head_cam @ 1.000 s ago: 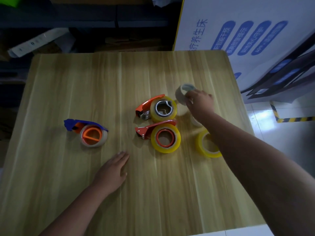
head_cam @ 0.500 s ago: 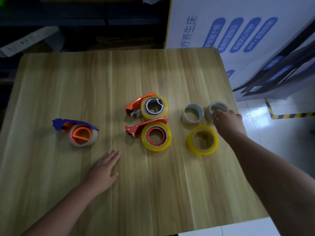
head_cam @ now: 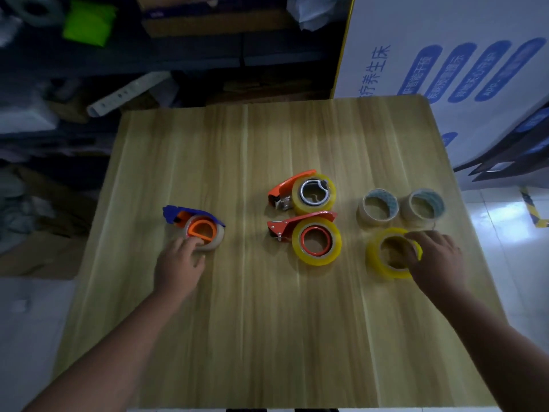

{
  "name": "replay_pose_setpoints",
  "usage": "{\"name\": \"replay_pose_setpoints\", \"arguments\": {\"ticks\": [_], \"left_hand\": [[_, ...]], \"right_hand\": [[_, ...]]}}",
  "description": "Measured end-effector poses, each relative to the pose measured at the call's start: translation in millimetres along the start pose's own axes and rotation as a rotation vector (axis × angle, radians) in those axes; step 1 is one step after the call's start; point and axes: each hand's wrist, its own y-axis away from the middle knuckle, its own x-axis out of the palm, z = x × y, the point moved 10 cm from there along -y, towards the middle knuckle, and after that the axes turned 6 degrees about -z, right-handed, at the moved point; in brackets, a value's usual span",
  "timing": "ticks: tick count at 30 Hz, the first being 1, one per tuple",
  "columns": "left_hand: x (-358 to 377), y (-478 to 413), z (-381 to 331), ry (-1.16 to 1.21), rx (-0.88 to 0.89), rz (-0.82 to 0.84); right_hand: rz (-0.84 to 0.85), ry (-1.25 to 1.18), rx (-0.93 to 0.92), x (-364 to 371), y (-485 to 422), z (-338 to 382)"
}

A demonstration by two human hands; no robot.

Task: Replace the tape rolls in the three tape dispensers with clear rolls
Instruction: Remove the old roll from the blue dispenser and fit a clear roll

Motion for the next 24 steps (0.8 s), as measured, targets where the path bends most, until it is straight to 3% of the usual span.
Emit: {"name": "replay_pose_setpoints", "arguments": {"ticks": [6, 12, 18, 24], "left_hand": [[-24, -61, 22, -0.182, 0.125, -0.126], [8, -121, 38, -0.293, 0.061, 0.226], [18, -98, 47, -0.174, 0.081, 0.197], [23, -41, 23, 0.011, 0.102, 0.143]], "right_hand": [[-0.094, -0.079, -0.012, 8, 55, 18], [-0.065, -0.123, -0.122, 21, 94, 57], [0.077, -0.145, -0.257, 45, 117, 113], [0.165, -0.187, -0.250, 55, 112, 162]]}}
